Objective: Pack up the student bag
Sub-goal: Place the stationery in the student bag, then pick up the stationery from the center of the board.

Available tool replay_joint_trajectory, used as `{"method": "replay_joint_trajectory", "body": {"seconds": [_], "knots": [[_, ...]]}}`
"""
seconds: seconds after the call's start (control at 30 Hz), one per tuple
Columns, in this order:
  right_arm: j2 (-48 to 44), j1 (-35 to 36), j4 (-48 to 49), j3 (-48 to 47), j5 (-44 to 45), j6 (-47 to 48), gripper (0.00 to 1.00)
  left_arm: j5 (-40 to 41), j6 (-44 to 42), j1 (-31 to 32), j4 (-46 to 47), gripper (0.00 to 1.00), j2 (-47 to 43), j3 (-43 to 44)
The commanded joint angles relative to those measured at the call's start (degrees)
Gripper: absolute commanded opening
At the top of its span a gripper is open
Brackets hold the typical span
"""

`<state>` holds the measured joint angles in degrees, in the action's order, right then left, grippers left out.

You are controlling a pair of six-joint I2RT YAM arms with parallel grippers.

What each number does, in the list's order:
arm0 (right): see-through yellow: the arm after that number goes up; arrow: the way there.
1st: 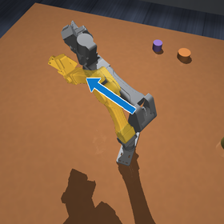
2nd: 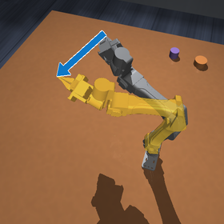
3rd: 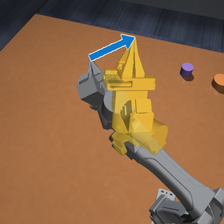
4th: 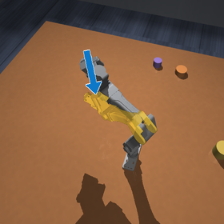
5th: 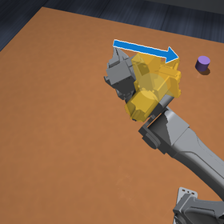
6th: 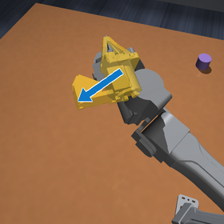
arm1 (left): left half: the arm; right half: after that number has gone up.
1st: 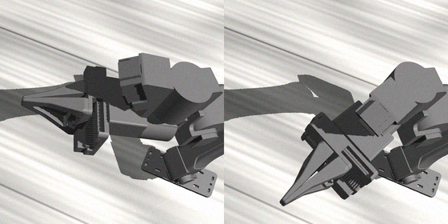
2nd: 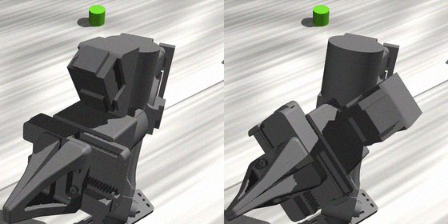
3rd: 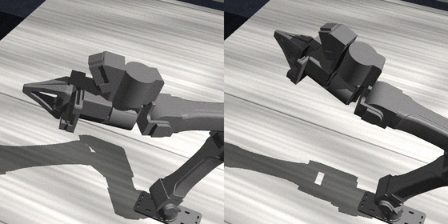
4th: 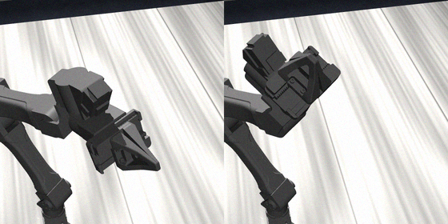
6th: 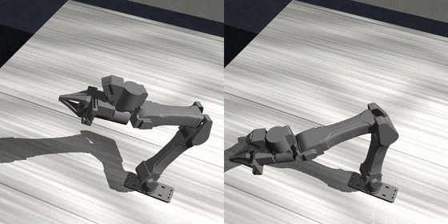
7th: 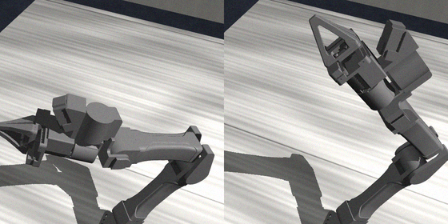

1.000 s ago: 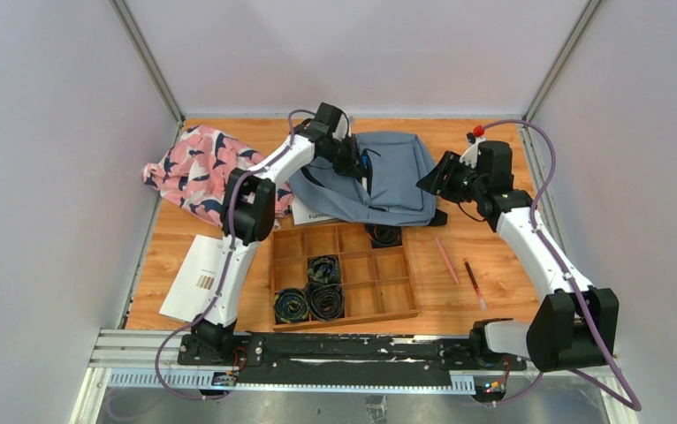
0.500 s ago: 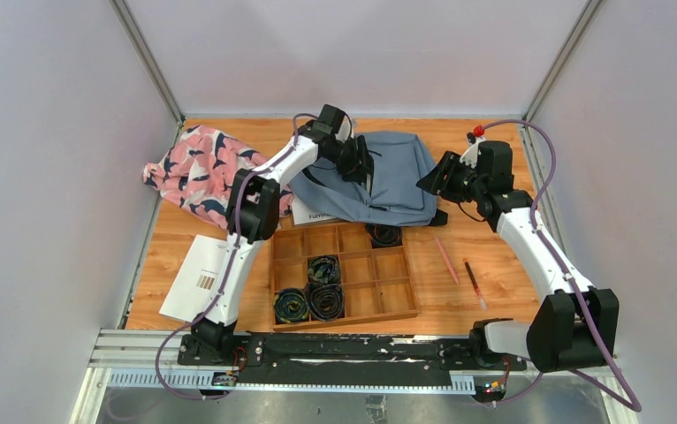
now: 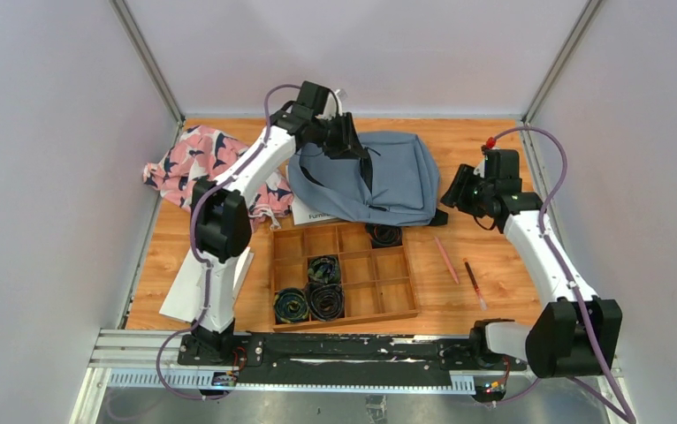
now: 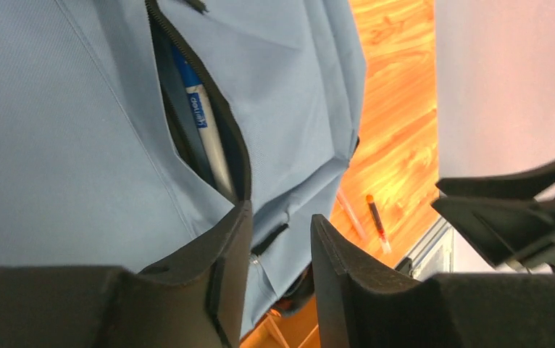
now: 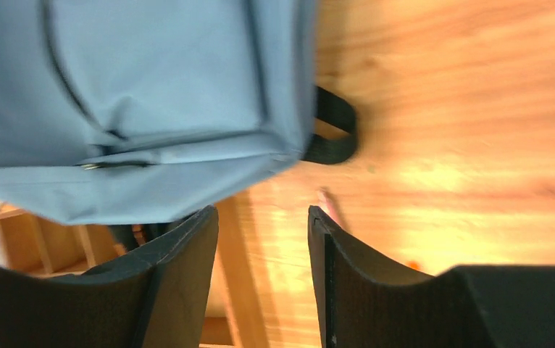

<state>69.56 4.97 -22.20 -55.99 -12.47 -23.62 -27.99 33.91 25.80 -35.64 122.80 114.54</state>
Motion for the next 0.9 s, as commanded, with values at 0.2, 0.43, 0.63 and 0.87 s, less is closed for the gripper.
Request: {"method": "replay_joint_trajectory", "body": {"seconds": [0.2,0.43,0.63,0.87], "knots": [[0.4,-2.8,-15.3,5.5,6.3,4.3,0.57,9.1,-8.1,5.3,1.3,0.48,-16.2,-7.1],[11.6,-2.4,-17.4,5.4,0.9,3.3,0.55,5.8,-4.2,5.7,8.9,0.52,-20.9,-18.2],[16.3,-1.8,-15.3,7.9,2.1,2.6,0.56,7.1,-4.4,5.7,8.9,0.57,-24.5,-23.1],[21.9,0.3,-12.8,10.2,7.2,0.3,0.30,7.9,-1.6,2.8,8.8,0.61,-26.2,-23.9]]}}
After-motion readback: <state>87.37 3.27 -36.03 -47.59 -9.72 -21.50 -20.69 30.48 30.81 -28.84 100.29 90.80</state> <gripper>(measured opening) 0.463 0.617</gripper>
